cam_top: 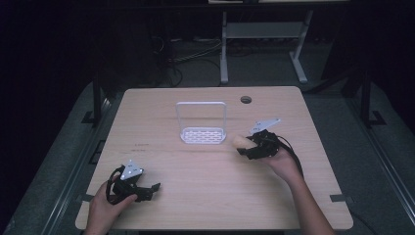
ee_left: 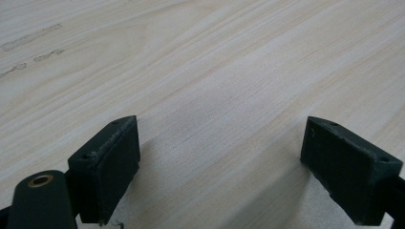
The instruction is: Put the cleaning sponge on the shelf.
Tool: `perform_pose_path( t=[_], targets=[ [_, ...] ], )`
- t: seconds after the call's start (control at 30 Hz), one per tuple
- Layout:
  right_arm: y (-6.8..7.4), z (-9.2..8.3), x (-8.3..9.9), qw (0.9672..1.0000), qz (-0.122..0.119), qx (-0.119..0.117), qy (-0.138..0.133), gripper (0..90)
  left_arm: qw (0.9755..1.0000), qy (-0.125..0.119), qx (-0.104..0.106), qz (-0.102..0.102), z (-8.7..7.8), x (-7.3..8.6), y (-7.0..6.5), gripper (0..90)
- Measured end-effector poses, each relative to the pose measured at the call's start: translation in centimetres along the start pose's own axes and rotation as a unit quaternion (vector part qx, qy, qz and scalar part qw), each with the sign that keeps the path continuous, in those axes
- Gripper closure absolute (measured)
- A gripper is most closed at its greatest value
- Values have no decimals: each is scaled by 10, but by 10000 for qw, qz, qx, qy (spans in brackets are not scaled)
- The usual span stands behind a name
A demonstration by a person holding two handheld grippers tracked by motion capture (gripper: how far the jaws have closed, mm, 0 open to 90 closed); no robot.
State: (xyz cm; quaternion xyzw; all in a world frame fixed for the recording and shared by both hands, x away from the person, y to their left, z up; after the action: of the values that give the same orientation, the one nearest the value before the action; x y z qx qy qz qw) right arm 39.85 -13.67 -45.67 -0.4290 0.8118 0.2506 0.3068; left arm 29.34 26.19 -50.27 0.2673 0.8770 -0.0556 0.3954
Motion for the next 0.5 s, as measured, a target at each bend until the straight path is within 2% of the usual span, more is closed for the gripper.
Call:
perform_pose_path(
  t=[0.5],
  targets=[
    [3,15,-21,9999,-102,-115,-29,409,10000,2,0,0,0,0,0,127]
  ],
)
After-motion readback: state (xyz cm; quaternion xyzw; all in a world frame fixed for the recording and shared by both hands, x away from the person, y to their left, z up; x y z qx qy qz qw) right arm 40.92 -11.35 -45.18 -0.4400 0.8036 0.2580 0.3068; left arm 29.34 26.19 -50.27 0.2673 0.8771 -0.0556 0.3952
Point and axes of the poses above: each handheld gripper's, and its own axes: z roughly forward along the jaws, x roughly out of its underside, y roughly to its left, the point moved 4 cm from there along z, roughly forward along the jaws, and after that the axes turned 9 degrees about -x, right-handed, at the moved point
